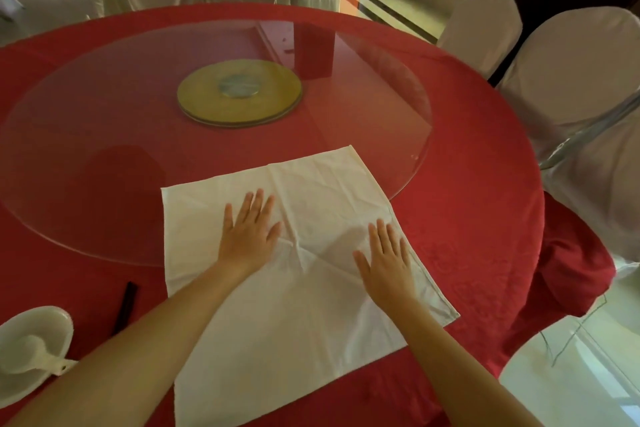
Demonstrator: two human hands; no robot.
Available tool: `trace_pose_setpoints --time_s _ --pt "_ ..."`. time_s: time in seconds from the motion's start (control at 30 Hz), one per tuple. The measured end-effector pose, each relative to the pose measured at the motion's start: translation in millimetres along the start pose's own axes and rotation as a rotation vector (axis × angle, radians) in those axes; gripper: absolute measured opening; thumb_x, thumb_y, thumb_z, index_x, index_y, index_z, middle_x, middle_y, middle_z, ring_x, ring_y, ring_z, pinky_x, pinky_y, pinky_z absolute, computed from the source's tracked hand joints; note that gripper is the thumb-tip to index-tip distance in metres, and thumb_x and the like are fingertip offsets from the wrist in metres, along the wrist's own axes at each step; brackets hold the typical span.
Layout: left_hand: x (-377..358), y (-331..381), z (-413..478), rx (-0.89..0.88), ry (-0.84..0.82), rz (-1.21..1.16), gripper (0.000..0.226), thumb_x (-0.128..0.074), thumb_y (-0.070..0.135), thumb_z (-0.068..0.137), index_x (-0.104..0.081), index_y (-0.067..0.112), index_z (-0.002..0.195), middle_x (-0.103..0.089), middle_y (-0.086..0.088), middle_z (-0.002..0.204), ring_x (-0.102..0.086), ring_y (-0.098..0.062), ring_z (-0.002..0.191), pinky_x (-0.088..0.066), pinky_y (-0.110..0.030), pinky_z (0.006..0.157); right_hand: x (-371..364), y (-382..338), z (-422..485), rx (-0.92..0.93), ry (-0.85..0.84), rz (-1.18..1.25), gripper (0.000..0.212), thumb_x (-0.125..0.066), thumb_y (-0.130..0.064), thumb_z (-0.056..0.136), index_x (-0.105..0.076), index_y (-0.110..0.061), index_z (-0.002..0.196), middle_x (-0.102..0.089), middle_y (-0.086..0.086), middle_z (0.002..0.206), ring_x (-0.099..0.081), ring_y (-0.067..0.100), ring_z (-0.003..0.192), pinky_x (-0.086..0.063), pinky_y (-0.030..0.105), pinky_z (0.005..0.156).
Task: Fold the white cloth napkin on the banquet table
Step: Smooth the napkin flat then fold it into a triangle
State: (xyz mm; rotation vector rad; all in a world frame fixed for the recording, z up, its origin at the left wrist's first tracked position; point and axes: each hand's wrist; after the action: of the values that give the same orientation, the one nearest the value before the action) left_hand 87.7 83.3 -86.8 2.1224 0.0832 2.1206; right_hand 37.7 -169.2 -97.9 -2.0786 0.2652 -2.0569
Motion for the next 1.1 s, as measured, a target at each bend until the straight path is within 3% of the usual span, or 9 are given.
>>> trace_pose_setpoints --time_s 0.13,0.27,0.43,0.6,0.8,0.9,0.97,1.03,1.1 --pt "-10 -20 36 0.047 -0.091 0.002 0.064 -0.015 0.055 0.093 -0.003 0.025 0.148 0.004 0.000 0.159 0.007 -0.017 0.145 0.007 -0.051 0.116 8 -24 65 0.105 -0.016 0.009 0.062 -0.022 -0.046 0.097 -0.005 -0.013 0.147 0.001 0.006 0.158 0.006 0.021 0.145 0.004 0.041 0.119" --pt "-30 -27 35 0.022 -0.007 0.011 0.065 -0.013 0.057 0.091 -0.008 0.025 0.147 -0.003 0.000 0.159 0.001 -0.017 0.145 0.001 -0.051 0.116 9 -29 119 0.066 -0.086 0.004 0.058 -0.024 -0.041 0.098 -0.015 -0.007 0.145 -0.009 0.010 0.157 -0.003 0.025 0.145 -0.002 0.043 0.118" --pt "-38 -29 32 0.017 0.075 0.003 0.072 -0.008 0.060 0.084 -0.012 0.026 0.147 -0.008 0.001 0.159 -0.003 -0.017 0.145 0.000 -0.051 0.116 12 -32 159 0.002 0.089 -0.068 0.038 -0.034 -0.024 0.097 -0.044 -0.003 0.126 -0.046 0.014 0.134 -0.037 0.032 0.124 -0.032 0.045 0.103" --pt "-39 -28 34 0.011 0.088 -0.006 0.071 -0.010 0.059 0.085 -0.013 0.026 0.147 -0.008 0.001 0.158 -0.004 -0.016 0.145 0.000 -0.051 0.116 14 -39 187 -0.205 0.181 -0.019 0.036 -0.043 -0.008 0.091 -0.040 -0.001 0.126 -0.043 0.018 0.133 -0.036 0.035 0.123 -0.031 0.044 0.102" --pt "-37 -29 34 0.008 0.041 -0.007 0.063 -0.017 0.055 0.093 -0.008 0.025 0.147 -0.004 0.000 0.159 0.000 -0.016 0.145 0.002 -0.052 0.116 21 -34 203 -0.366 0.098 0.126 0.035 -0.044 -0.001 0.085 -0.056 -0.006 0.118 -0.054 0.017 0.124 -0.045 0.035 0.119 -0.033 0.043 0.100" --pt "-30 -28 34 0.018 -0.010 0.023 0.064 -0.017 0.054 0.093 -0.002 0.024 0.148 0.001 -0.001 0.159 0.004 -0.017 0.145 0.006 -0.050 0.116 29 -38 197 -0.273 0.203 0.209 0.036 -0.041 -0.002 0.085 -0.059 -0.008 0.115 -0.055 0.018 0.121 -0.046 0.037 0.114 -0.035 0.044 0.097" --pt "-20 -25 32 -0.023 0.027 0.050 0.063 -0.020 0.051 0.095 -0.003 0.021 0.148 -0.002 -0.005 0.159 0.002 -0.020 0.145 0.005 -0.047 0.117 37 -44 183 -0.132 0.305 0.352 0.027 -0.040 -0.004 0.085 -0.057 -0.002 0.107 -0.059 0.020 0.110 -0.053 0.035 0.099 -0.043 0.043 0.083" --pt "-1 -19 29 -0.002 0.124 -0.191 0.059 -0.033 0.042 0.096 -0.017 0.015 0.146 -0.020 -0.010 0.156 -0.015 -0.025 0.143 -0.010 -0.043 0.117 44 -54 162 -0.008 0.328 0.460 0.015 -0.042 -0.005 0.086 -0.052 -0.002 0.097 -0.063 0.018 0.092 -0.055 0.028 0.078 -0.041 0.037 0.064" --pt "23 -6 25 0.189 0.218 -0.696 0.049 -0.044 0.033 0.094 -0.037 0.013 0.138 -0.051 -0.010 0.135 -0.047 -0.025 0.121 -0.038 -0.039 0.102 45 -65 136 0.089 0.315 0.514 0.011 -0.046 -0.003 0.084 -0.050 -0.006 0.094 -0.062 0.014 0.084 -0.053 0.025 0.071 -0.039 0.034 0.060"
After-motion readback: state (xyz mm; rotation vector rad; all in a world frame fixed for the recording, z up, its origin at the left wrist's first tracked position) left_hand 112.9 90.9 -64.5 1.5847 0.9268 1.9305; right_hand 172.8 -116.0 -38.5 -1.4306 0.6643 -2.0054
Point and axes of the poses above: each hand's wrist, its own z-axis towards the middle knuckle, its own x-axis out of the back of the hand, y = z × x
